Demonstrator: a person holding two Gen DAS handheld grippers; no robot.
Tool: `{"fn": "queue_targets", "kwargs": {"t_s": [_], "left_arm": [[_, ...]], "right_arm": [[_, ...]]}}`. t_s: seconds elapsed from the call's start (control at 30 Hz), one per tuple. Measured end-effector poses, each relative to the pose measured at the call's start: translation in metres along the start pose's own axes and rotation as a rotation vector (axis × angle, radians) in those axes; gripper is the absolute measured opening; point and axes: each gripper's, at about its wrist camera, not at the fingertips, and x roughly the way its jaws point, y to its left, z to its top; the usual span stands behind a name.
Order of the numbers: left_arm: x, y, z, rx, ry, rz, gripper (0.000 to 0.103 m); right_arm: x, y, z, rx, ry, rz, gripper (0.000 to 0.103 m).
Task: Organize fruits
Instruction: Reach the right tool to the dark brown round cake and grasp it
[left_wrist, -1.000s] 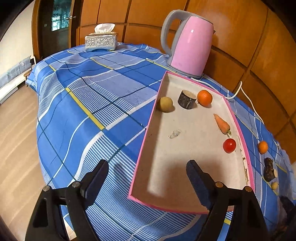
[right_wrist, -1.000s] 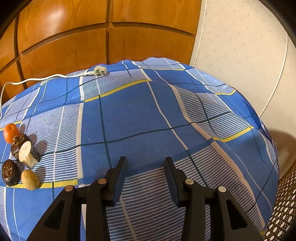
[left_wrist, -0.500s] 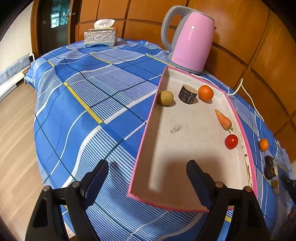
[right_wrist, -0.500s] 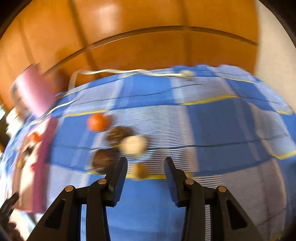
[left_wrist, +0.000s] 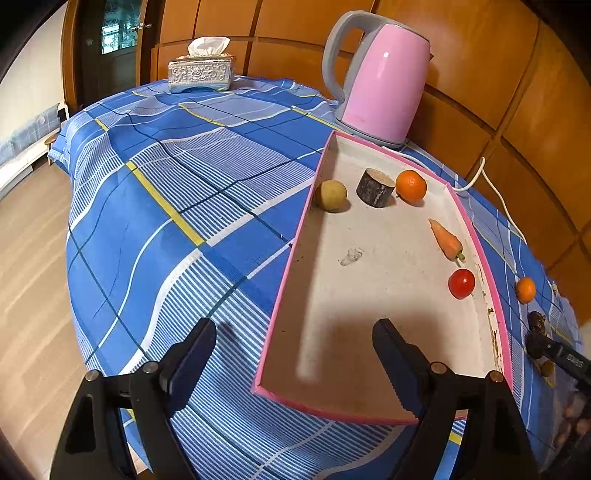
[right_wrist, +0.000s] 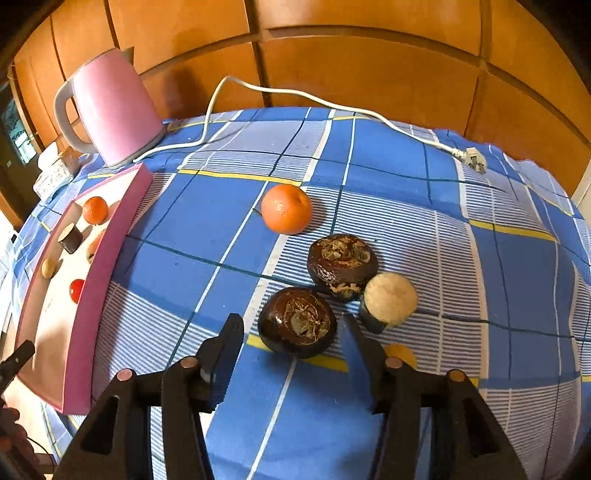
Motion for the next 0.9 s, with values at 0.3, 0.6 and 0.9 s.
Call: {"fn": "queue_targets", "kwargs": {"t_s": [0.3, 0.6, 0.9], "left_arm": [[0.003, 0.001, 0.002, -0.011, 0.008, 0.003, 0.087], [0.000, -0.002, 0.001, 0.006, 0.006, 0.003, 0.087], [-0.004, -0.003, 0.001, 0.011, -0.002, 0.002, 0.087]], "right_arm": [[0.019, 0.005, 0.000, -0.075, 0.025, -0.049, 0.048], [0.014, 0.007, -0.008, -0.102, 0.021, 0.003, 0.048], [0.015, 0.008, -0.010, -0.108, -0.002, -0.006, 0.048]]}}
